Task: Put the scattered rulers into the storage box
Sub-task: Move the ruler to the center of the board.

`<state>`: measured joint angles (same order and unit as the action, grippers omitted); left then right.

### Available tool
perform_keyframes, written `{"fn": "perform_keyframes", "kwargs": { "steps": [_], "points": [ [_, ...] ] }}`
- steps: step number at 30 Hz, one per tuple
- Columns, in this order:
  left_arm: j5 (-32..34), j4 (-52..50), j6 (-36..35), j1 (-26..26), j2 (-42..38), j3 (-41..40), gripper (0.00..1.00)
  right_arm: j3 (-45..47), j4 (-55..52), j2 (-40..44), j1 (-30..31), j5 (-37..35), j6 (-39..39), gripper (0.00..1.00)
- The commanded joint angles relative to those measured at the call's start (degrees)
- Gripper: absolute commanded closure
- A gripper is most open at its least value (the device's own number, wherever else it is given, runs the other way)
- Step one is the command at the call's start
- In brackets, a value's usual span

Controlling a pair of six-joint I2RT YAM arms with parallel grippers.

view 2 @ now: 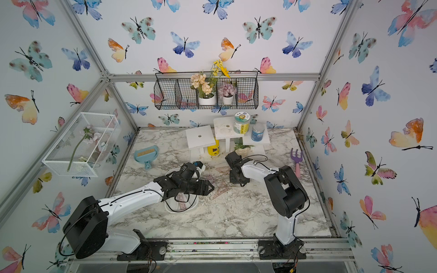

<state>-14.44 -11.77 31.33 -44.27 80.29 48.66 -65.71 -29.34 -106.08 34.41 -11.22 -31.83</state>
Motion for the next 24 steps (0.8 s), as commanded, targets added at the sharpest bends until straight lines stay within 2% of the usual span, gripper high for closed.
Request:
{"fn": "perform_keyframes", "kwargs": {
  "steps": [1, 10, 16, 24],
  "points": [
    [-1.74, 0.78, 0.05, -0.2, -1.11, -0.15, 0.27, 1.46, -1.26, -0.45, -0.14, -2.07, 0.11, 0.71],
    [-2.35, 1.33, 0.4, -0.19, -0.58, -0.15, 0.27, 7.5, 0.47, 1.35, -0.14, 0.54, 0.67, 0.78],
    [-2.79, 1.4, 0.48, -0.16, 0.11, 0.34, 0.27, 11.97, 1.05, 6.0, -0.14, 1.34, 1.18, 0.8],
    [-3.04, 1.49, 0.75, -0.18, 0.81, 0.94, 0.27, 16.09, 1.4, 11.39, -0.14, 6.49, 3.91, 0.81]
  ]
}}
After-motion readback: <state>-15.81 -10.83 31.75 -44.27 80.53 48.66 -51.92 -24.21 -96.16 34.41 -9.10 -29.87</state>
